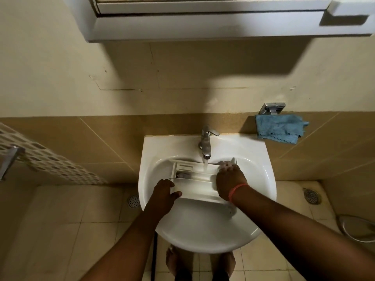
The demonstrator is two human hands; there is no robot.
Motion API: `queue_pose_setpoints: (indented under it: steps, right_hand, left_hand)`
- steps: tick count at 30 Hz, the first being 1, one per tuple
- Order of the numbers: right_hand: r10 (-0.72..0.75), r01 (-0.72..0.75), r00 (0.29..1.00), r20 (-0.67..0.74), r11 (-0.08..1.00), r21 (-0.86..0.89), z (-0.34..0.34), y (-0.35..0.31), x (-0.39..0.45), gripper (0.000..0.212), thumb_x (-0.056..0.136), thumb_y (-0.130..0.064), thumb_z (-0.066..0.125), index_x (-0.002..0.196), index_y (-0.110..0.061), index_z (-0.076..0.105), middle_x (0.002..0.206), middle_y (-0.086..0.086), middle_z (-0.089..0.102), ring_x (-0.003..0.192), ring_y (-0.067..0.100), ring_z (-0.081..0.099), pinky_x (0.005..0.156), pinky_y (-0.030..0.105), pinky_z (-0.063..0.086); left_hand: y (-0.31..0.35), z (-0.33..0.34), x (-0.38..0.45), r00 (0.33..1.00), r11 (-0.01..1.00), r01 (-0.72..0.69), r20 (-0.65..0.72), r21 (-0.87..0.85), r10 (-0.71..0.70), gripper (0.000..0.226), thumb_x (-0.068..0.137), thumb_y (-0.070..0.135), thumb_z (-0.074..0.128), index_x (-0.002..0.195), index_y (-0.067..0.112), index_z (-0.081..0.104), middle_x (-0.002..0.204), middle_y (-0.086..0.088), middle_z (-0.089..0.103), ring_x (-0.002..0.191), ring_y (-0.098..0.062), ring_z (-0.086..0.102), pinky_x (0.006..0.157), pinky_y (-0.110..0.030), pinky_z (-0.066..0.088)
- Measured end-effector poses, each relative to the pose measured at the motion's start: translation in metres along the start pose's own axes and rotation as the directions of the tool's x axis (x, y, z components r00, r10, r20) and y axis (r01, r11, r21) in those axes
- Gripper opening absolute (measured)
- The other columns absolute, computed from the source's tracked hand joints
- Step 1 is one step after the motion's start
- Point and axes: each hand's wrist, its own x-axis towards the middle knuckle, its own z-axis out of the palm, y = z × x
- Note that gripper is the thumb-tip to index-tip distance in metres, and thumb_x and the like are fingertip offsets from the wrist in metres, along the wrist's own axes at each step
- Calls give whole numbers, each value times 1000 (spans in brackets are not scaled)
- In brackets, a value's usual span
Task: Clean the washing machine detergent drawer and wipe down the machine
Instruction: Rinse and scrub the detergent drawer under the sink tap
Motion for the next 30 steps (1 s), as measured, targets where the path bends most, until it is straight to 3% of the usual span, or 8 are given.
queue_pose_setpoints:
  steps: [2,4,8,10,15,20,28,30]
  right_hand:
    - [89,-42,990,-112,928,370,-8,2,15,40,90,-14,41,127,-12,58,130,16,53,123,32,49,113,48,28]
    - [264,-10,943,-204,636,772,-12,-5,25,27,89,-3,46,104,-9,66,111,14,60,105,28,56,102,39,35]
    - [337,-93,935,107,-58,994,-25,-41,35,23,96,10,40,101,1,61,105,19,60,98,27,62,96,33,48]
    - [187,-60,981,46,70,996,-34,-47,41,23,93,3,49,113,0,61,113,19,59,108,28,58,101,37,45]
    - [-22,192,958,-285,789,584,-5,-27,31,26,98,-13,42,105,-6,66,113,15,65,103,27,60,91,33,45]
    - [7,24,995,-96,947,319,12,-19,28,38,94,-20,41,125,-5,57,129,18,55,123,34,51,100,40,45]
    - [-142,280,949,-280,791,545,10,-21,44,33,92,-5,45,121,-1,60,125,18,60,119,33,54,104,36,38]
    - [156,55,980,-125,391,919,13,-9,45,23,92,-4,49,96,-8,71,104,12,68,105,26,61,99,33,40]
  left_hand:
    - [0,-1,-1,1000,1000,4,-2,2,-4,45,88,28,70,124,7,54,125,-10,52,115,-24,52,102,-30,40]
    - [0,-2,-2,1000,1000,3,2,12,-3,45,88,29,70,124,7,54,125,-10,52,115,-23,52,102,-30,40]
    - [3,-3,0,1000,1000,-7,-2,25,7,45,88,30,71,123,7,54,124,-9,52,114,-23,53,101,-28,40]
    - [4,-3,0,1000,999,-3,0,32,3,45,88,30,70,124,8,54,125,-8,52,114,-22,52,102,-29,40]
    - [-4,1,-3,1000,1000,14,17,25,-14,45,89,30,69,125,8,54,126,-9,51,115,-23,52,99,-26,38]
    - [5,-1,5,999,999,-45,-2,16,45,45,88,30,70,124,7,54,124,-9,51,113,-22,52,97,-24,37]
    - [-3,-7,7,1000,998,-28,13,61,27,45,88,31,70,125,11,54,128,-6,51,116,-20,51,98,-24,38]
    - [-3,-7,8,1000,998,-26,18,53,25,45,88,31,70,125,11,54,128,-6,50,117,-21,51,100,-26,38]
